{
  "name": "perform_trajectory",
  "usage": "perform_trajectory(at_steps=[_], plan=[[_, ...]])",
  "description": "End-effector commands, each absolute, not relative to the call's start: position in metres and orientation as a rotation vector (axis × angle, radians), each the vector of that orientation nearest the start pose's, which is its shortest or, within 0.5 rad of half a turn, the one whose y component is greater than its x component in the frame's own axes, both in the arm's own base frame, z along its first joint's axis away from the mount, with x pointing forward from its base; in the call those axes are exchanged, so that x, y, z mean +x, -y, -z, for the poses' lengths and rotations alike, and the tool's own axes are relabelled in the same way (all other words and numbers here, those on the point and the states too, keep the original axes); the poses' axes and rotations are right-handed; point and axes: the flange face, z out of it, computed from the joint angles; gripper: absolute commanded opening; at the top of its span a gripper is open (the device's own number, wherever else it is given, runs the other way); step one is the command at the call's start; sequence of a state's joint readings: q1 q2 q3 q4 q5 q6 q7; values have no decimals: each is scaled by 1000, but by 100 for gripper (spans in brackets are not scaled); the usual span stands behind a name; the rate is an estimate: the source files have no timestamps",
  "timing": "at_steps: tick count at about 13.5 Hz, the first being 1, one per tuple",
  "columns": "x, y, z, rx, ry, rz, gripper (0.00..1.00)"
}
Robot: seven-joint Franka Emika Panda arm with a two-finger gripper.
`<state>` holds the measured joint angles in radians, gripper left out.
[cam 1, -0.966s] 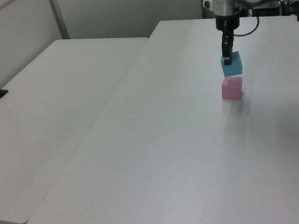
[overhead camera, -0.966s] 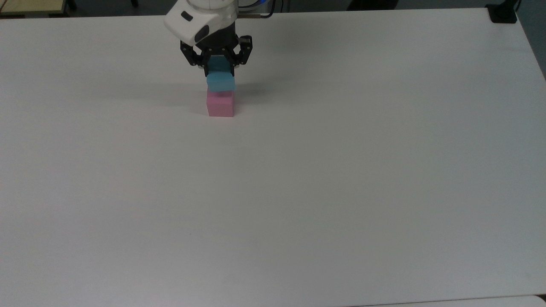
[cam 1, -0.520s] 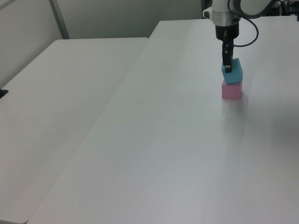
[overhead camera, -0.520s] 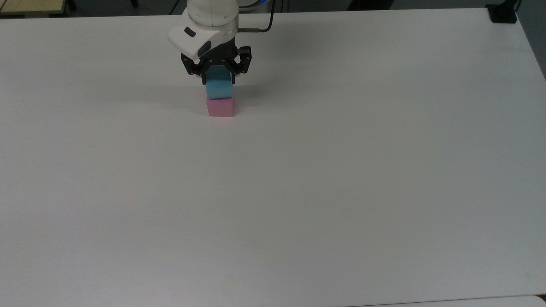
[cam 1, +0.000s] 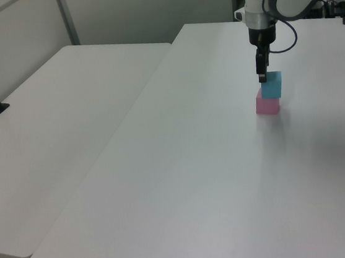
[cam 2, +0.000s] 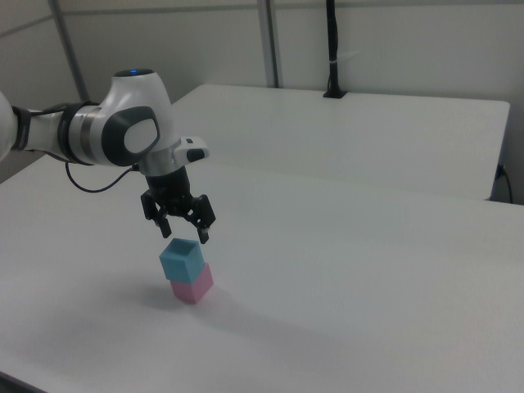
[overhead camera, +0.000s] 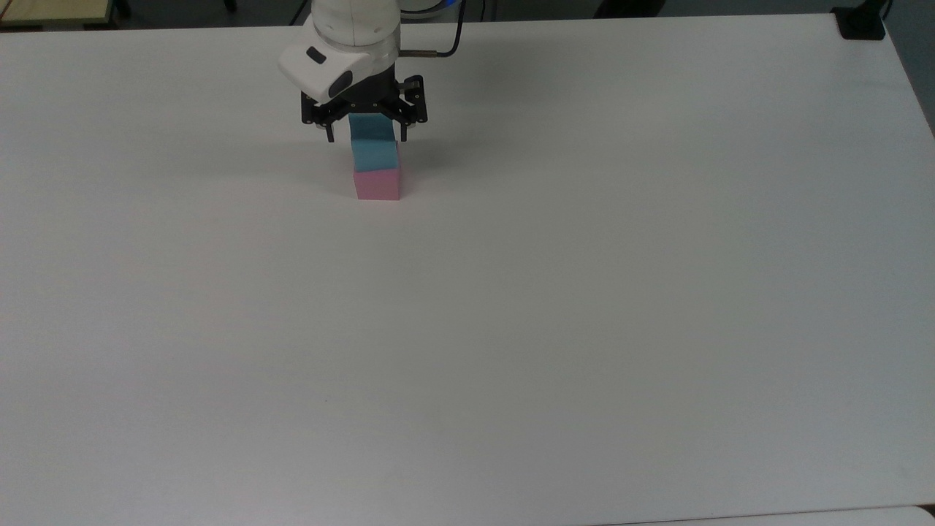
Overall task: Put blue cube on pink cube
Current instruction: 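Open the gripper and raise it off the blue cube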
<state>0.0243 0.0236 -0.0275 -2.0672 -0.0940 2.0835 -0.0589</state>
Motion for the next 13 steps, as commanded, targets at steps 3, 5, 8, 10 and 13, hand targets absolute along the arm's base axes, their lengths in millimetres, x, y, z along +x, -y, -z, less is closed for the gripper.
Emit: perform_trajectory(at_steps=[3,5,8,10,13], plan=[[563,24,-571,-3163,36,-4,100],[560,25,-615,-3167,35,32,100],[561,22,-620,-3171,45,42,100],[561,17,-620,-3173,-13,40,100],[561,22,-621,-3170,-69,53,100]])
